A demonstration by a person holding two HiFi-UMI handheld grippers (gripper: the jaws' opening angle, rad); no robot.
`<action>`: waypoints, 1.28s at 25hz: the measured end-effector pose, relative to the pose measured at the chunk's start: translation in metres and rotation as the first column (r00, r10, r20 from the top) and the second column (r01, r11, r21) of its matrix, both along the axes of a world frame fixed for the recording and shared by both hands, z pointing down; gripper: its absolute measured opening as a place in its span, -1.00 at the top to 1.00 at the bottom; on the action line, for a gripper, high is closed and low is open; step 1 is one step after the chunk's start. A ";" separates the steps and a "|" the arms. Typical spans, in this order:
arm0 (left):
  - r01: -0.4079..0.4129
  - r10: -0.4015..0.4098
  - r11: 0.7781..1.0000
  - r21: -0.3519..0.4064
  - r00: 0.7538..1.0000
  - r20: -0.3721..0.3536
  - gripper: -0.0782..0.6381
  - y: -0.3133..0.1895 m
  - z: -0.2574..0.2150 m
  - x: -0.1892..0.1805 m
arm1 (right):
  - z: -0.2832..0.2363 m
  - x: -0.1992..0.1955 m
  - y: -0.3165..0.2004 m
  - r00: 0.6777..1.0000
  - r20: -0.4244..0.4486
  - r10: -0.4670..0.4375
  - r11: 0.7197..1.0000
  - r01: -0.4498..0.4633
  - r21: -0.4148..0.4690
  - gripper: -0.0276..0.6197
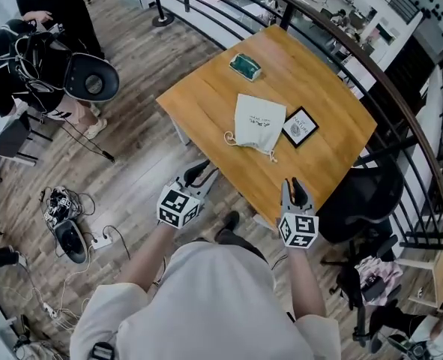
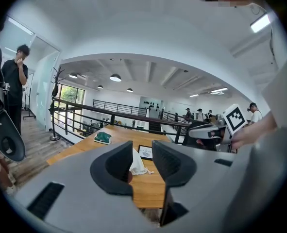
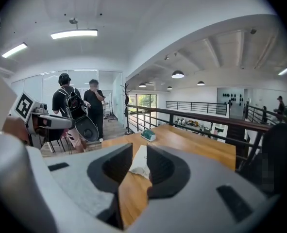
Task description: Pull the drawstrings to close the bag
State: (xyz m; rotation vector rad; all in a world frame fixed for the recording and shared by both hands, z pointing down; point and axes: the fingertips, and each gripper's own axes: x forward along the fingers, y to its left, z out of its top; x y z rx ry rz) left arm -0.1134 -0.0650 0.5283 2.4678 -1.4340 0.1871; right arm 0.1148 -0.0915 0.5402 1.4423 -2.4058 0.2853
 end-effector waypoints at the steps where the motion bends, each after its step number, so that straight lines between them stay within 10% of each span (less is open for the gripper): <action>1: 0.003 -0.003 1.000 -0.007 1.000 0.004 0.45 -0.008 0.005 0.003 | 0.005 0.003 -0.009 1.000 0.000 -0.005 1.000 0.005 -0.005 0.68; 32: -0.017 0.031 0.980 -0.200 0.997 0.067 0.44 -0.105 0.093 0.040 | 0.095 0.021 -0.106 0.996 0.002 -0.085 0.974 0.084 -0.212 0.68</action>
